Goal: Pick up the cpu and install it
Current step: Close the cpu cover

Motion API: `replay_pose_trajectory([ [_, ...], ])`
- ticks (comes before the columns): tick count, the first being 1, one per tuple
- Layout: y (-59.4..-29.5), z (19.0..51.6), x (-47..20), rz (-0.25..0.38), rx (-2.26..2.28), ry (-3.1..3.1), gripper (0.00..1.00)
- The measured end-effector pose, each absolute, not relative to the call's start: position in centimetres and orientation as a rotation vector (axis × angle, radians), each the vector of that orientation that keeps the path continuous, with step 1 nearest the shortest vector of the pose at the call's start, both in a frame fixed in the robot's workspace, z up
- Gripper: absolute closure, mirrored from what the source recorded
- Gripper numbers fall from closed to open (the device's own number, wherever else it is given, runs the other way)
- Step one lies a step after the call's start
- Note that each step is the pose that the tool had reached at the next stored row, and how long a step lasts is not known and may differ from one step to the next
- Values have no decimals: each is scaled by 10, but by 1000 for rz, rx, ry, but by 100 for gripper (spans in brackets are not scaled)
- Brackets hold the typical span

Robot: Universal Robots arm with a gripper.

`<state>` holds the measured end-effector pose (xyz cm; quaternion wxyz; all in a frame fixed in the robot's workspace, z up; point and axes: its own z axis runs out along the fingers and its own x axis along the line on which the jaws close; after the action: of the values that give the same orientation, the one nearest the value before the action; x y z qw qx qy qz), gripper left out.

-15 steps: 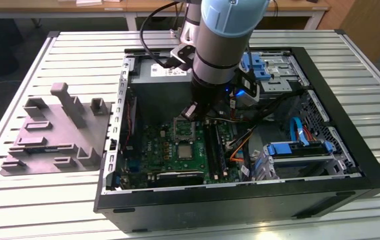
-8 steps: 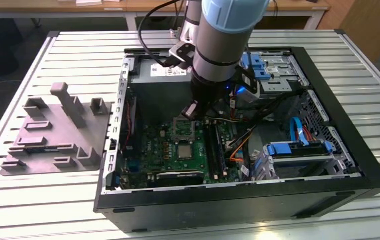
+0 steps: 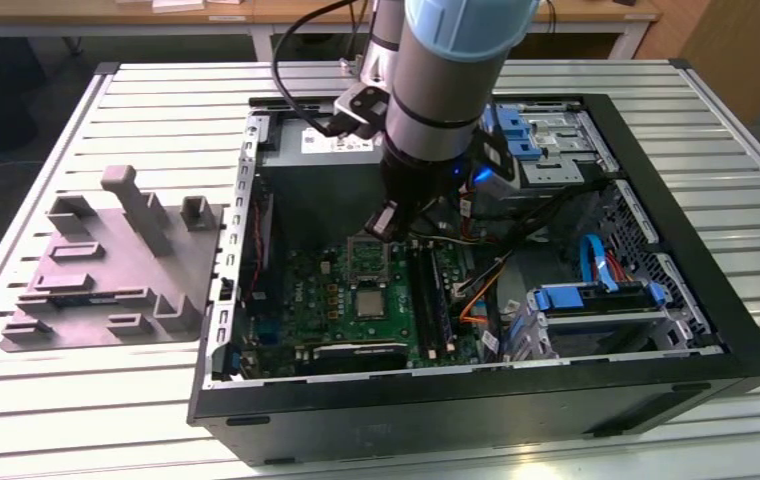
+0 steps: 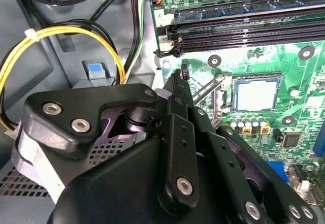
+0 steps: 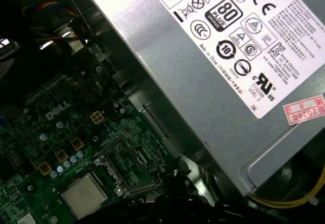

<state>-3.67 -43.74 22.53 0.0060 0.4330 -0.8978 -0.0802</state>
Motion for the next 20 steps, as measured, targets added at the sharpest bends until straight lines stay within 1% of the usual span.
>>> replay_pose_trajectory([
  [10,-437,230,-37,-225,1415,-2770,89],
  [20,-437,233,-38,-218,1512,-2711,89],
])
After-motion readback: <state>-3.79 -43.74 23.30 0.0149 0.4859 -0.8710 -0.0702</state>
